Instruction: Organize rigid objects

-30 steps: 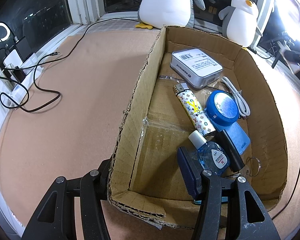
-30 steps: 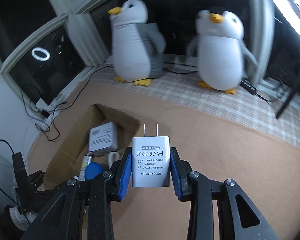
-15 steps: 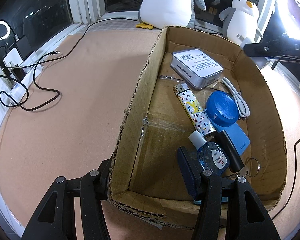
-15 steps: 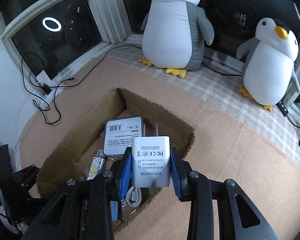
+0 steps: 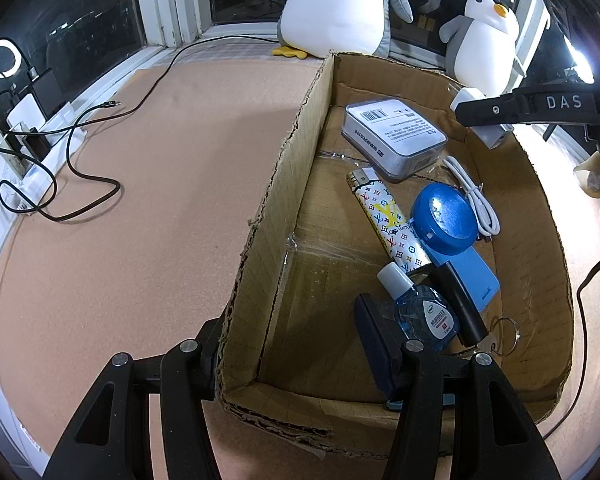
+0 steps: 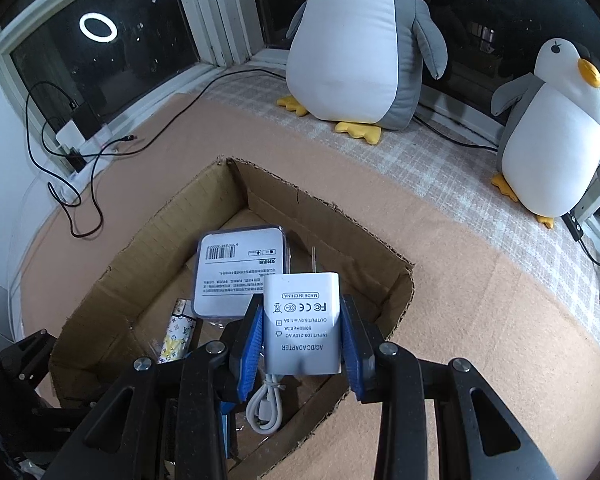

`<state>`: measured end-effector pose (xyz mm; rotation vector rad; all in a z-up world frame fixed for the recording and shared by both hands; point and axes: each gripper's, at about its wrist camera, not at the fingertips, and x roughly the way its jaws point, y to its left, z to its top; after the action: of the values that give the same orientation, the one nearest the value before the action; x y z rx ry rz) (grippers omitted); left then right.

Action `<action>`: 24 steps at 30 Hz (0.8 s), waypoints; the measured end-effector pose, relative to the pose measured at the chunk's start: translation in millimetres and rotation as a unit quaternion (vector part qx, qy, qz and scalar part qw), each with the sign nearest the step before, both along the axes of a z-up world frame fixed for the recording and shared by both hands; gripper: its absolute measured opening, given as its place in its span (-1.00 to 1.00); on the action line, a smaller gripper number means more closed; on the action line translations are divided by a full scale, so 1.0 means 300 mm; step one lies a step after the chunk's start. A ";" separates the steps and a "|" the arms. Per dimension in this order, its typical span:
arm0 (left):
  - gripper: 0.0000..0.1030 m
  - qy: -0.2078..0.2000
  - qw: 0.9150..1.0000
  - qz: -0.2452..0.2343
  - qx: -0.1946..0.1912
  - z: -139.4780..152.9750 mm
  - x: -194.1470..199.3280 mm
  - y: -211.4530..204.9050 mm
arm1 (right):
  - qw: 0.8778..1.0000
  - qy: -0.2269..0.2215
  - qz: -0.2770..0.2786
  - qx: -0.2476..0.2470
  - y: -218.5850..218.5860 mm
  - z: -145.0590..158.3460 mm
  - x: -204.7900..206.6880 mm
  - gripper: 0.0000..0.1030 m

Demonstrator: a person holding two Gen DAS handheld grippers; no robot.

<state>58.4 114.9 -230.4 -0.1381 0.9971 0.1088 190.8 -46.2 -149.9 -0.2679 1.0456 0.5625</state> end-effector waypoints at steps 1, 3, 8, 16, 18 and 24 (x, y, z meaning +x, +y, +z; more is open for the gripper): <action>0.14 0.000 1.000 0.000 0.000 0.000 0.000 0.001 | 1.000 -0.001 0.000 -0.002 0.001 -0.003 -0.001 -0.37; 0.14 0.000 1.000 0.000 0.000 0.000 0.000 0.000 | 1.000 -0.001 0.000 -0.003 0.001 -0.006 -0.001 -0.37; 0.14 0.000 1.000 0.000 0.000 0.000 0.000 0.001 | 1.000 0.000 0.001 -0.004 0.001 -0.012 0.000 -0.37; 0.14 -0.001 1.000 0.000 0.000 -0.001 0.000 0.001 | 1.000 -0.011 0.000 0.010 -0.009 0.010 0.005 -0.07; 0.14 -0.001 1.000 0.000 0.000 -0.001 0.000 0.002 | 1.000 -0.015 0.003 0.009 -0.007 0.016 0.002 -0.03; 0.14 -0.001 1.000 -0.001 0.000 -0.001 -0.001 0.003 | 1.000 -0.014 0.006 0.011 -0.005 0.023 -0.009 0.05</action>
<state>58.2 115.9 -230.7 -0.1377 0.9959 0.1076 188.0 -47.6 -143.1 -0.2622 1.0104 0.5788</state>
